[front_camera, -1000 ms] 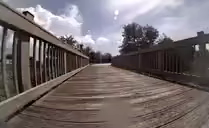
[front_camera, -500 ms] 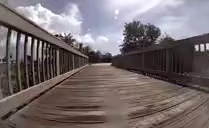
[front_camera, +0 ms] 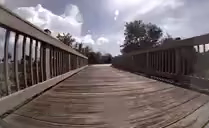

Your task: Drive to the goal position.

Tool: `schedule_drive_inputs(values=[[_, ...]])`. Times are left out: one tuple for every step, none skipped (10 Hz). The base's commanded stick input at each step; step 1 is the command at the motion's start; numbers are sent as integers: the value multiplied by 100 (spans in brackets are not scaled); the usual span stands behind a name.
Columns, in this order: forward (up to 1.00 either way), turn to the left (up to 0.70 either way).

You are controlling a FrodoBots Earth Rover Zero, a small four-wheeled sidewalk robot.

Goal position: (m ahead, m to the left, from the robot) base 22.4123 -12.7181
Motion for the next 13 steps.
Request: schedule_drive_inputs(values=[[85,0],[85,0],[85,0],[85,0],[85,0],[85,0],[85,0],[85,0],[85,0],[85,0],[85,0],[85,0],[85,0]])
